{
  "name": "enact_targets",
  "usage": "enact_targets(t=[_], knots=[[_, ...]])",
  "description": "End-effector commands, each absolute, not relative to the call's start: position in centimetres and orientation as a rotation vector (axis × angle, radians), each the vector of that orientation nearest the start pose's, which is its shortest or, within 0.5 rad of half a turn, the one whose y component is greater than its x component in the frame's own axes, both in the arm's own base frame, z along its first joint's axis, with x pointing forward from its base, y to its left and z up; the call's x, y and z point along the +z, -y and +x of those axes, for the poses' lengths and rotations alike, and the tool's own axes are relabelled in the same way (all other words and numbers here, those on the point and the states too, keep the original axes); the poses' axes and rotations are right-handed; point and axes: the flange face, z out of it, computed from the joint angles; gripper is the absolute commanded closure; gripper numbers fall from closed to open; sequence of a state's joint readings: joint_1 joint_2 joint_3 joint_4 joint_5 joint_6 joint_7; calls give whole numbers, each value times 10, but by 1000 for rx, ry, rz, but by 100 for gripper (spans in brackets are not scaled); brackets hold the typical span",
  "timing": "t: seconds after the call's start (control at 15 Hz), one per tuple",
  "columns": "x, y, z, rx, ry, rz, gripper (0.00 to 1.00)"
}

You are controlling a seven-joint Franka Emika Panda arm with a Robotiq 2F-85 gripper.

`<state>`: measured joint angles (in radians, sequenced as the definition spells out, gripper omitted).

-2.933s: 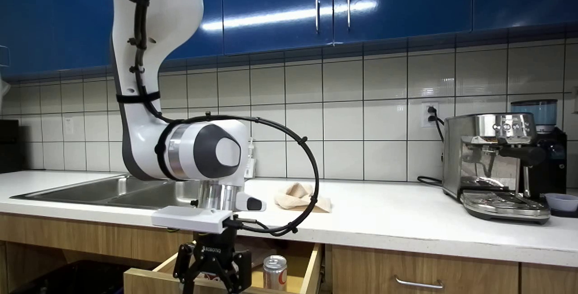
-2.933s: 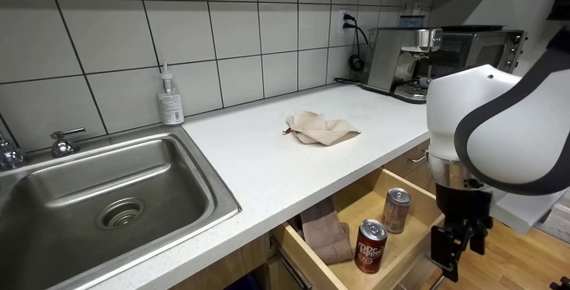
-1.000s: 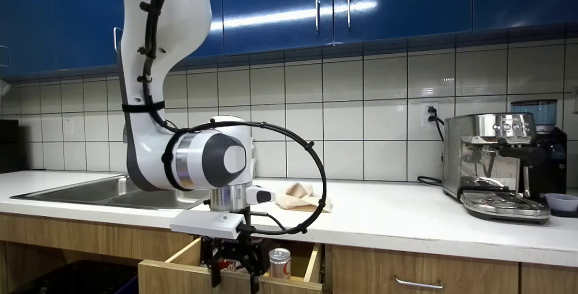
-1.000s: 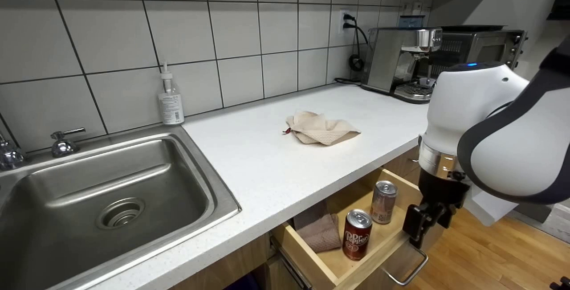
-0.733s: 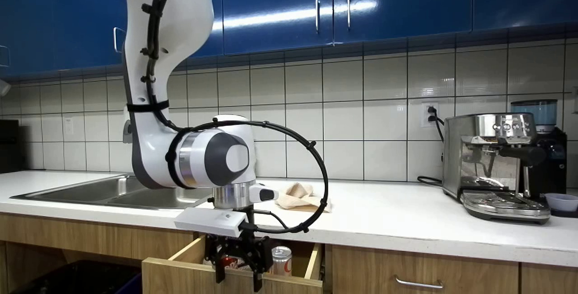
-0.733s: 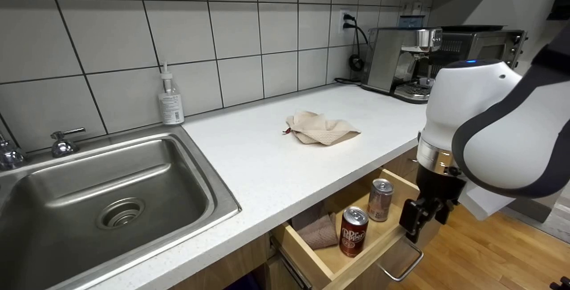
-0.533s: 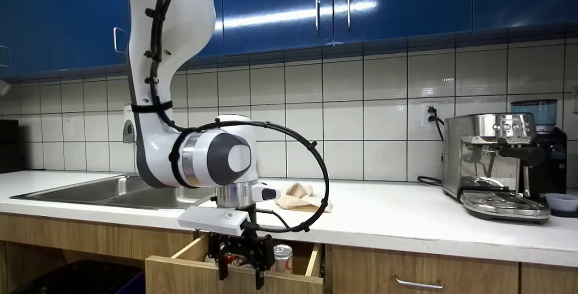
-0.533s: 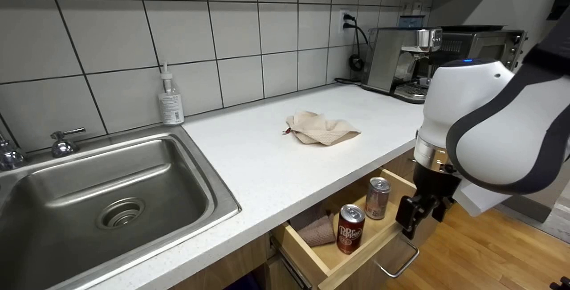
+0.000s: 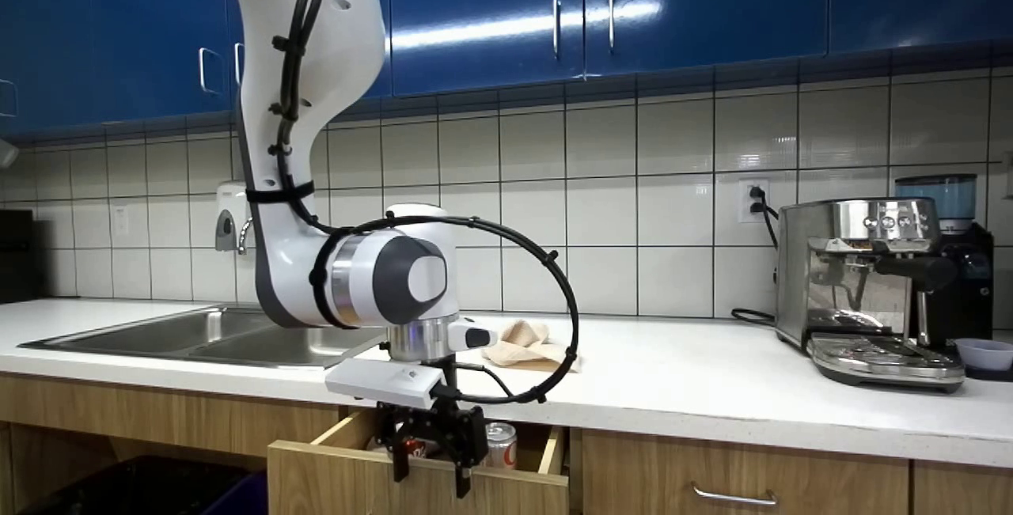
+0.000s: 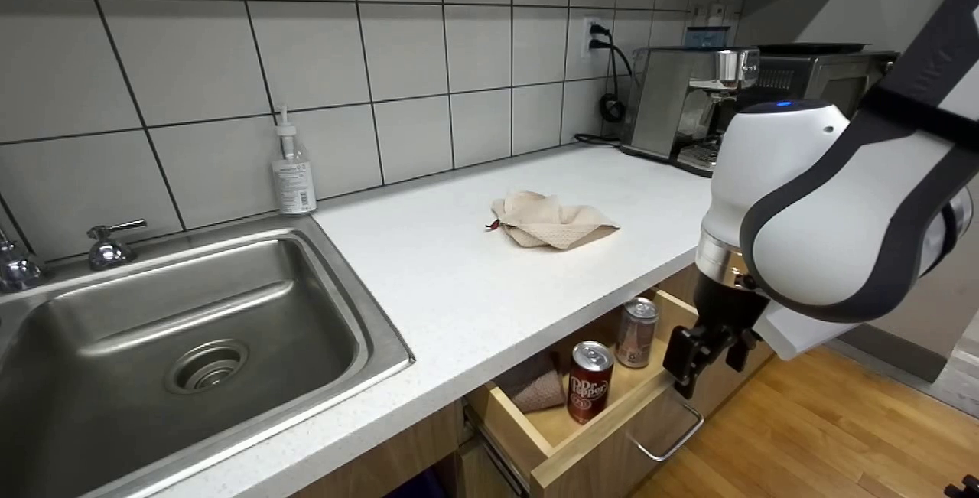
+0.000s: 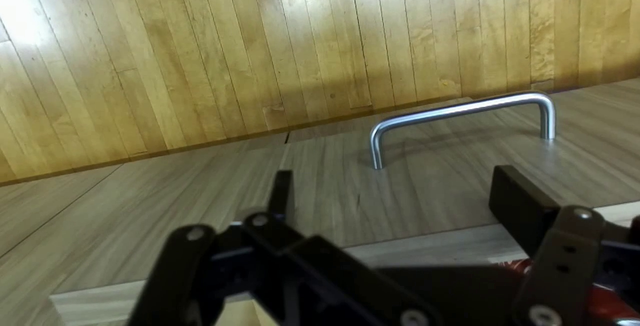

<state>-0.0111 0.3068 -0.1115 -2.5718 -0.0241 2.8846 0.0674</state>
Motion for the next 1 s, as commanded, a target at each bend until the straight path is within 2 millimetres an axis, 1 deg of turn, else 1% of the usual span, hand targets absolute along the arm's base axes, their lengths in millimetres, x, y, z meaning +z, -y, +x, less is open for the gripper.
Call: enact_targets(t=[0.0, 0.67, 0.93], knots=[[152, 64, 459, -48, -265, -3164, 0], [146, 70, 485, -72, -258, -3167, 0], [144, 69, 495, -78, -252, -3167, 0]])
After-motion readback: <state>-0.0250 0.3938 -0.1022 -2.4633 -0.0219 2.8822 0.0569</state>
